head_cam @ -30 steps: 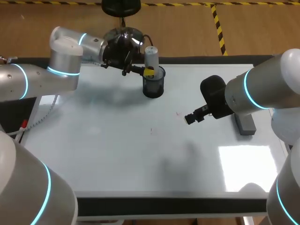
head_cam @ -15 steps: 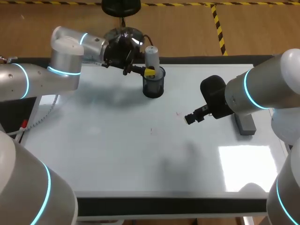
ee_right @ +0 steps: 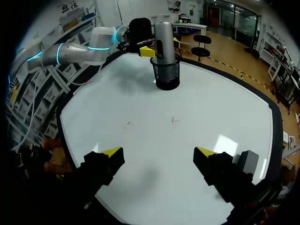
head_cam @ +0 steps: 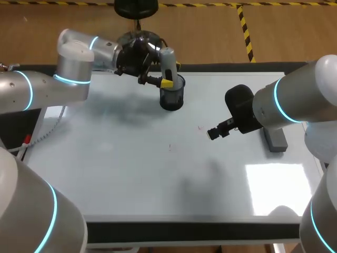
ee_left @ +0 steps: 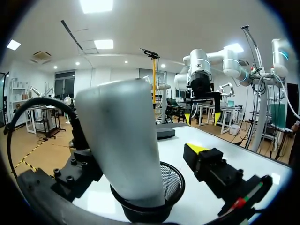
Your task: Pick up the inspection probe, press it on each red-marked spot on the whiteboard one by one, put down the probe, pick up the eraser, and wipe off all the red marks.
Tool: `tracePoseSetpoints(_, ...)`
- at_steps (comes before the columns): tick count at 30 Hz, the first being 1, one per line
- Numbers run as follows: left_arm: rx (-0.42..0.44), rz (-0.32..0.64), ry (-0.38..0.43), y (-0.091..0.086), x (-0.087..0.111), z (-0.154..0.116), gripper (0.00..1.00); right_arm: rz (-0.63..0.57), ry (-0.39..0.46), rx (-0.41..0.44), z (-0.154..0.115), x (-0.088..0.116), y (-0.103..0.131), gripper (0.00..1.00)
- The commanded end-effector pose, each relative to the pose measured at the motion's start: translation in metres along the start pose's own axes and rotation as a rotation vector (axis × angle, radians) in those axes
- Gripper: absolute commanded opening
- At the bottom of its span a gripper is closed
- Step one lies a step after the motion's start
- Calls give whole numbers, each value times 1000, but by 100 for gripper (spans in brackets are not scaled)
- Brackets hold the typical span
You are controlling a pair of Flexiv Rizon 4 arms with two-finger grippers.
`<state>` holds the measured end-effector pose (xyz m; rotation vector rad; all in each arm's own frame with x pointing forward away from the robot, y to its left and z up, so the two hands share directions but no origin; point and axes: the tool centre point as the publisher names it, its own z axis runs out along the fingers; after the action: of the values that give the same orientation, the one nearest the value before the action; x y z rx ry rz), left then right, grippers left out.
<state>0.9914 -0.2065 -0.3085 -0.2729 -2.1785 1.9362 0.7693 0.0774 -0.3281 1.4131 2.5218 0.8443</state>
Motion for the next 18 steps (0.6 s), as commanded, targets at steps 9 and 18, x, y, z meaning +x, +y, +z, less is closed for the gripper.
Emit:
tracePoseSetpoints(9, -10, 6, 3, -5, -2, -1, 100, -1, 3, 1, -1, -1, 0, 100)
tracePoseSetpoints(18, -14, 4, -3, -9, -3, -2, 100, -1, 3, 1, -1, -1, 0, 100)
